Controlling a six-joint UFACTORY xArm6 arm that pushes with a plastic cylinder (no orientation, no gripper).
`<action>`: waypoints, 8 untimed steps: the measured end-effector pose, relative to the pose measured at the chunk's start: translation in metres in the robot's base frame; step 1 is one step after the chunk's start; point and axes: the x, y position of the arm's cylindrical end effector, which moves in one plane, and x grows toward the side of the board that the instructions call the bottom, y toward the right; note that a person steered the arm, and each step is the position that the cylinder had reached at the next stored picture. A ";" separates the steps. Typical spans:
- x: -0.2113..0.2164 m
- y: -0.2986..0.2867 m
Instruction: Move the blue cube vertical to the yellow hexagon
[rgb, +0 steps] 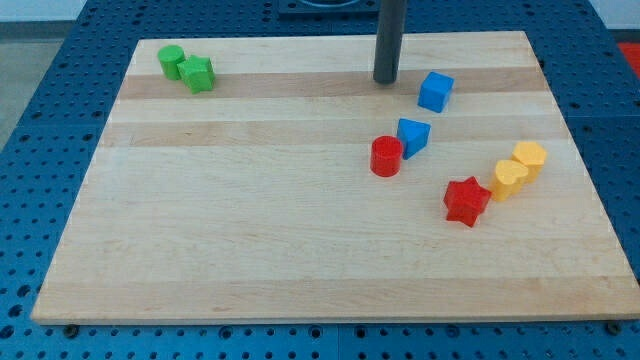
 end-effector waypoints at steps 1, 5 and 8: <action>0.017 0.014; -0.045 0.099; 0.016 0.095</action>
